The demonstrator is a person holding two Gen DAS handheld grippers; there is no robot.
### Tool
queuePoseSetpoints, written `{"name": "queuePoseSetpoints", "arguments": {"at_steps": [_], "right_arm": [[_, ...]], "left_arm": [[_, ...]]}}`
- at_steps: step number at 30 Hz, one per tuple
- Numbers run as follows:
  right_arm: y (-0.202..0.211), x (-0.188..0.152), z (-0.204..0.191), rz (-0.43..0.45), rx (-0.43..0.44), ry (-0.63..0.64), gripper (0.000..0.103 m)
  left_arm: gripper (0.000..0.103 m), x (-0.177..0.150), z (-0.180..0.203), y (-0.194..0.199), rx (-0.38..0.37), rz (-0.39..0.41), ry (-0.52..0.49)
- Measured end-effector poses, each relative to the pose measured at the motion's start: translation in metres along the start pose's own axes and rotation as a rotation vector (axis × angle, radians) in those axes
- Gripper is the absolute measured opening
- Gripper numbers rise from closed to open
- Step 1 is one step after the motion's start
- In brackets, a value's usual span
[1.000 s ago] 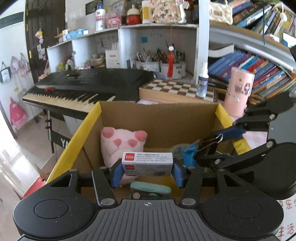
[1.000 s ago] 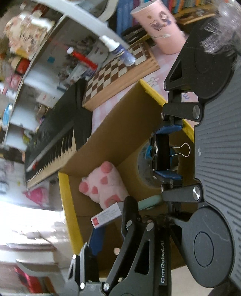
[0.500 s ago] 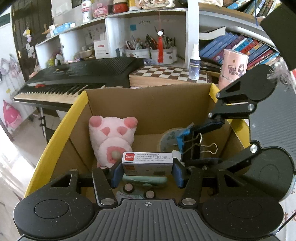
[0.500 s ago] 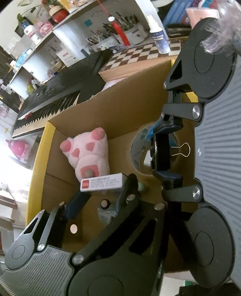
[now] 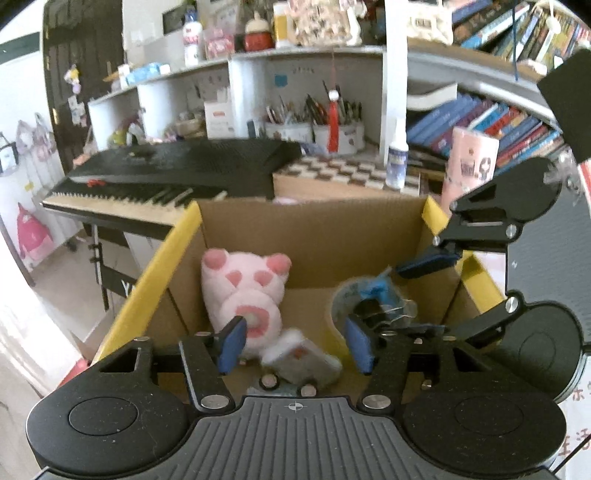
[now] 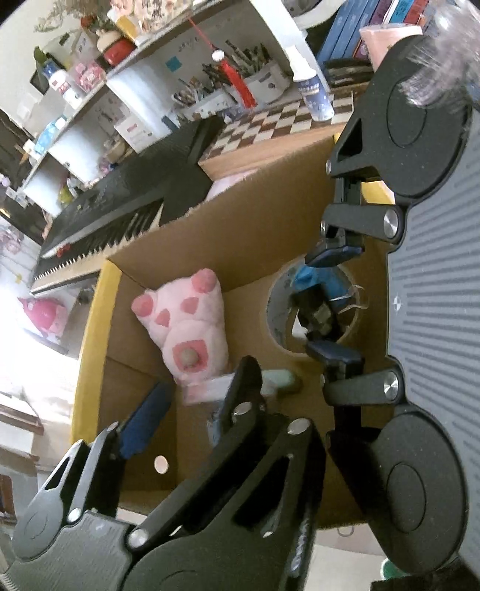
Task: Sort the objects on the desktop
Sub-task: 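Lift both open tools up out of the yellow box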
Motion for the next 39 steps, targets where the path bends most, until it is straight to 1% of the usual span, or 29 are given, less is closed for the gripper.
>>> {"name": "queuePoseSetpoints", "arguments": {"at_steps": [11,20,23,28,31,36,39], "right_arm": [[0.05,0.0,-0.012,0.094,-0.095,-0.093,0.044],[0.105,-0.014,-0.031,0.186,-0.208,-0.216,0.046],[0.123,-0.022,-0.039,0.209,-0.24,-0.294,0.046],[0.149,-0.042,-0.057,0.236,-0.302,-0.477,0.047],[0.162,-0.055,-0.069,0.24,-0.336,-0.585,0.047],[0.179,-0.082,-0.088,0.237,-0.393,-0.763,0.047],[0.186,-0.097,-0.106,0.217,-0.423,-0.816,0.047]], "left_arm": [[0.066,-0.004,-0.009,0.045,0.016,0.103,0.025],[0.067,-0.021,-0.01,0.082,0.0,0.148,0.02],[0.068,-0.03,-0.011,0.094,-0.006,0.152,0.017],[0.069,-0.044,-0.007,0.111,-0.02,0.151,0.002],[0.074,-0.053,-0.004,0.123,-0.021,0.158,-0.008],[0.075,-0.073,-0.001,0.139,-0.022,0.145,-0.019],[0.075,-0.083,0.001,0.146,-0.028,0.131,-0.02]]}}
Point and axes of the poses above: each gripper's, at about its wrist camera, not at the fingertips, and y roughly against the way its jaws point, z to its right, x to its top, the point moved 1 cm from there along -y, roughly the way its jaws point, and after that the axes turned 10 degrees about -y, right-handed, at the moved point
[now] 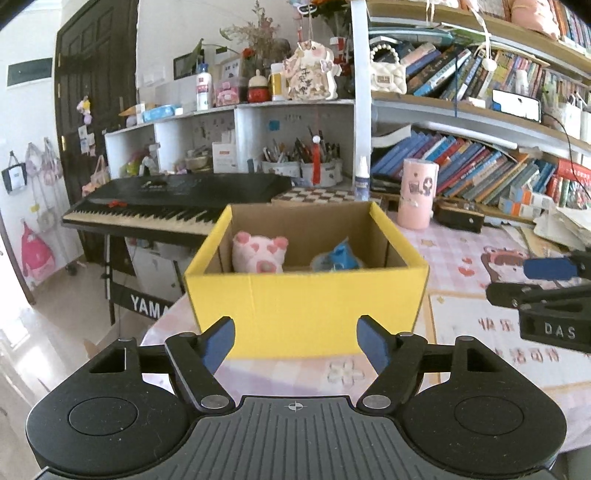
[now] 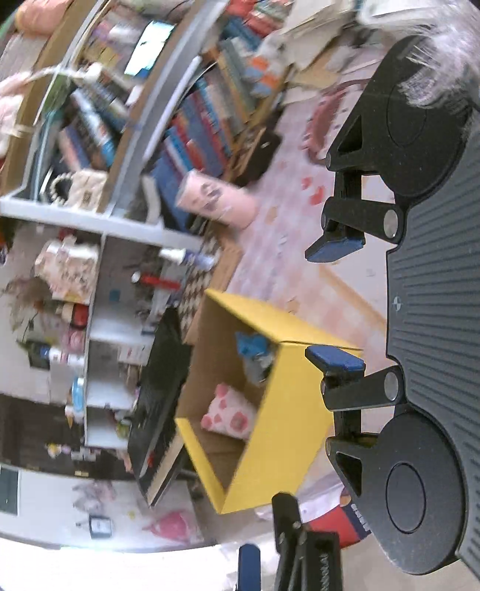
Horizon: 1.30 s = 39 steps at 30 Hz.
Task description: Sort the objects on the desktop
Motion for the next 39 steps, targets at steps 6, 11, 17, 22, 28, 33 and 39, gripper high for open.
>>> {"name": "queuePoseSetpoints", "arguments": {"at_steps": [6,11,17,22,28,33,39], "right_arm": [[0.024,-0.032,0.002,-0.018,-0.061,-0.068,0.049],[0.04,-0.054,0.002,-0.035,-0.102,-0.147,0.054],[0.058,-0.069,0.002,-0.032,-0.132,-0.185,0.057],[0.07,-0.079,0.012,-0.023,-0.17,-0.241,0.061],[0.081,-0.09,0.028,-0.027,-0.22,-0.32,0.075],[0.085,-0.096,0.039,-0.049,-0.248,-0.374,0.087],[0.089,-0.104,0.048,-0.069,-0.302,-0.408,0.103]], "left_arm": [[0.077,-0.017,0.008,0.021,-0.015,0.002,-0.018],[0.081,-0.028,0.014,0.031,-0.034,-0.009,-0.039],[0.085,-0.031,0.026,0.037,-0.052,-0.006,-0.059],[0.091,-0.031,0.039,0.038,-0.056,-0.007,-0.077],[0.095,-0.032,0.053,0.04,-0.067,-0.023,-0.094],[0.098,-0.033,0.058,0.041,-0.066,-0.031,-0.098],[0.102,-0.035,0.066,0.04,-0.088,-0.054,-0.09]]}}
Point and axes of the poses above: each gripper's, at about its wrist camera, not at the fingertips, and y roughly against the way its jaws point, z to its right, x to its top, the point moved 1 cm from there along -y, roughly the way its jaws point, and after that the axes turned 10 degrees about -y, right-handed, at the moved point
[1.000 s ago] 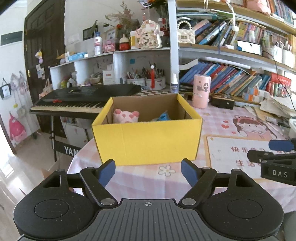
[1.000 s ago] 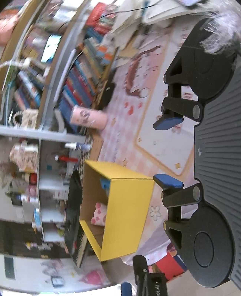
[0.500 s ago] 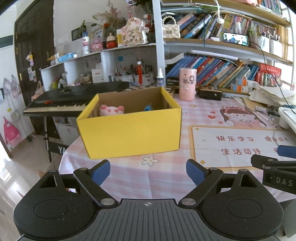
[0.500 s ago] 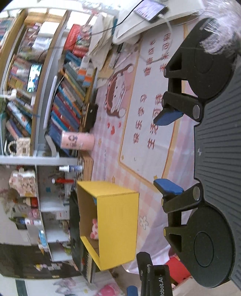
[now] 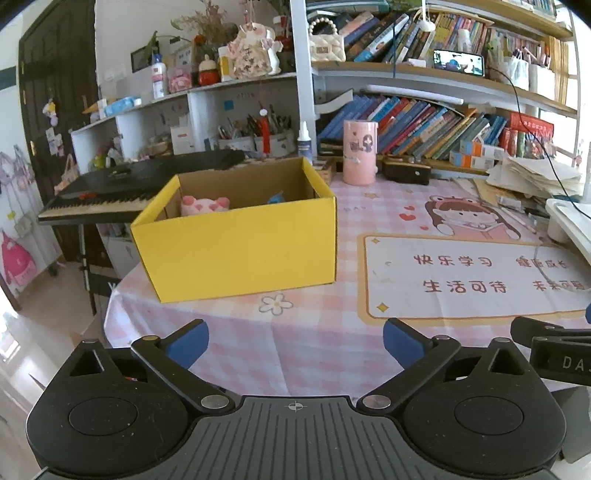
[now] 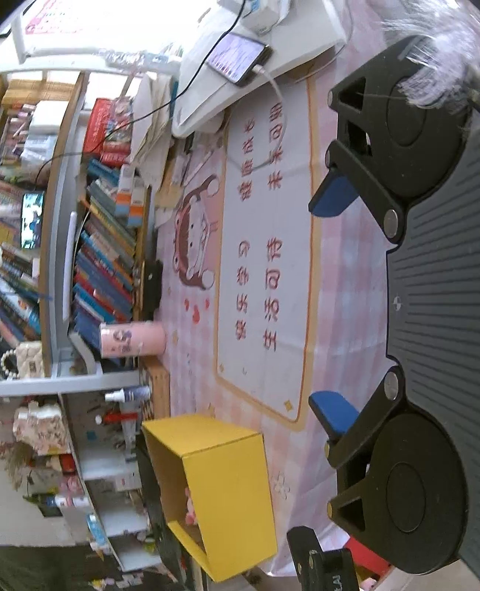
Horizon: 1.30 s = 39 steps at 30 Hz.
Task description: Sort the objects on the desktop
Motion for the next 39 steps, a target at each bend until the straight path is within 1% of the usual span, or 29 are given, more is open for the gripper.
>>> {"name": "queuePoseSetpoints", "arguments": {"at_steps": [5,9,20,26,32,39], "right_arm": [[-0.002,-0.003,0.01,-0.025,-0.041,-0.016,0.103],[0.001,-0.005,0.015,-0.025,-0.046,-0.019,0.103],[0.003,-0.004,0.015,-0.028,-0.035,-0.002,0.103],[0.003,-0.003,0.01,-0.031,-0.015,0.013,0.103],[0.001,-0.003,0.008,-0.041,-0.004,0.022,0.103],[-0.002,-0.005,0.007,-0.054,0.001,0.024,0.103]], "left_arm": [[0.103,-0.001,0.005,-0.003,-0.031,-0.02,0.009],[0.103,-0.002,0.01,-0.004,-0.042,-0.035,0.005],[0.103,-0.004,0.011,-0.007,-0.03,-0.049,0.018],[0.103,-0.005,0.012,-0.006,-0.011,-0.041,0.006],[0.103,-0.007,0.01,-0.007,-0.014,-0.063,0.026],[0.103,-0.007,0.01,-0.006,-0.025,-0.048,0.025]]}}
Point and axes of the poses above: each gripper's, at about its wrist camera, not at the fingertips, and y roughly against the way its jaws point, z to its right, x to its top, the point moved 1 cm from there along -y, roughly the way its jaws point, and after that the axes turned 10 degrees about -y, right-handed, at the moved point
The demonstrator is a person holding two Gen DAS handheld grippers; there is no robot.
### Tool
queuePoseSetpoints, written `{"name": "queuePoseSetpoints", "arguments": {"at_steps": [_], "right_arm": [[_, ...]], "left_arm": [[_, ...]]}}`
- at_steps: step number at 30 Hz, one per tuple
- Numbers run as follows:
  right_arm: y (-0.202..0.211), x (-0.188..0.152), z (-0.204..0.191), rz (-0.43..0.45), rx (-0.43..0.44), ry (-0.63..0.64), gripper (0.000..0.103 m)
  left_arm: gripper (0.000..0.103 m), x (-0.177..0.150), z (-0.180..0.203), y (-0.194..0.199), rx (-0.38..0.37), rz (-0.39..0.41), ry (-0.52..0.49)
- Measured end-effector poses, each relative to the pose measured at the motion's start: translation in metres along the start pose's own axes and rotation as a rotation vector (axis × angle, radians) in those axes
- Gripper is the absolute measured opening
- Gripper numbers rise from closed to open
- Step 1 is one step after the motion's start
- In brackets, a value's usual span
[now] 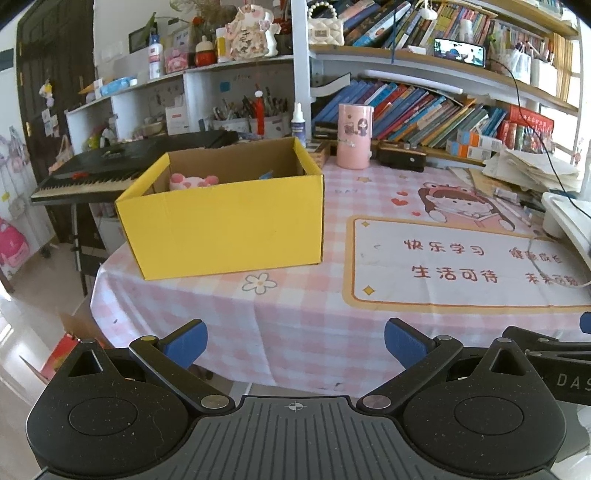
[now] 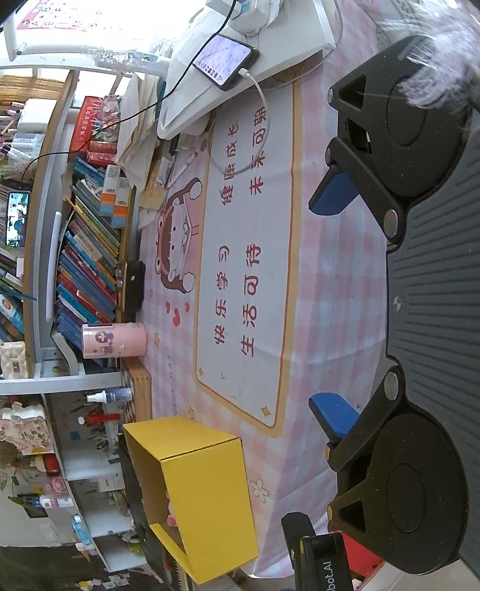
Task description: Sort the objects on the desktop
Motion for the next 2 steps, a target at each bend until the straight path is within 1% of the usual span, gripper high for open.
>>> {"name": "queuePoseSetpoints", "arguments": {"at_steps": [2], "right_arm": [[-0.0007,-0.0001,-0.0003,-0.003,-0.001,0.001,0.103]], "left_arm": [[0.103,0.0003,-0.0002,-0.0005,-0.001,-0.003,0.002]]}}
Point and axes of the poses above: each gripper's, at about its wrist camera, not at the fingertips, and y roughly against the way its jaws point, z to its right, x to its top, the point moved 1 cm from there along -y, roughly the way its jaws point, and after that the axes turned 10 degrees about -y, right-handed, at the moved point
